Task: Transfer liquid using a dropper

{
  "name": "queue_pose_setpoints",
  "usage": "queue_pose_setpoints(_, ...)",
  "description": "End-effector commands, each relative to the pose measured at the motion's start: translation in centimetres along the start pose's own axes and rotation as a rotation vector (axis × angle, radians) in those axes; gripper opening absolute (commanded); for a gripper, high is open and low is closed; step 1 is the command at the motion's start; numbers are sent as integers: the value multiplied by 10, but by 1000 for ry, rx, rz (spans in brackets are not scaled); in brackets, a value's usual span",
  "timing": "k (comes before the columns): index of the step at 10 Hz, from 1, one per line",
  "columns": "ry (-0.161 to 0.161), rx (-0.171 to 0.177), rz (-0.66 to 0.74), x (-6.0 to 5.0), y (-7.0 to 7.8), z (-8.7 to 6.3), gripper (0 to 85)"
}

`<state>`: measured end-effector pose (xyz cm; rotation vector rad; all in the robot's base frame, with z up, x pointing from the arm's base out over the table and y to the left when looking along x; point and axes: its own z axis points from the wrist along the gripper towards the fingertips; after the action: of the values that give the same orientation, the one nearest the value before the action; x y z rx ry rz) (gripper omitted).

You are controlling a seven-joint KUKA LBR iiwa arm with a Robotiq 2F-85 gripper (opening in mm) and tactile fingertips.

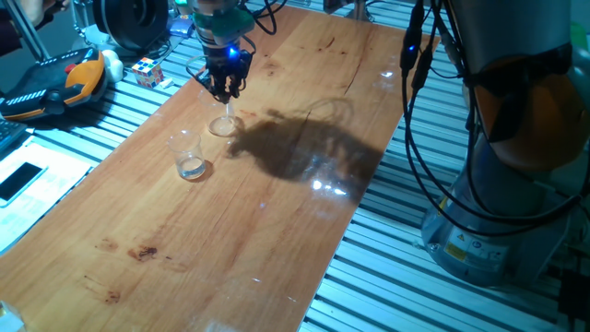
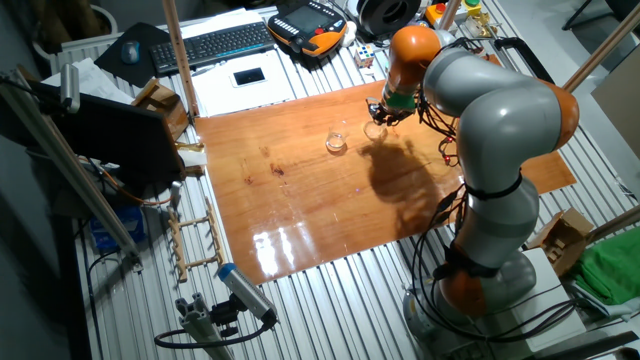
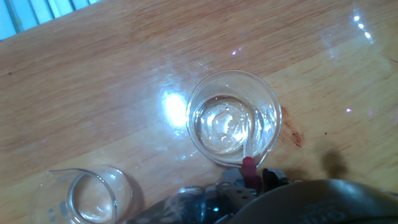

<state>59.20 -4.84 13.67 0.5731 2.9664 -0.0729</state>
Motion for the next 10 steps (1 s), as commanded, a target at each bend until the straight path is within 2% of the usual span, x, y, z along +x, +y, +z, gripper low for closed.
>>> queue_pose_setpoints(1,-2,1,2,0,0,0,287)
queue_pose_setpoints(10,-9,-9,3,-5,0,11,290)
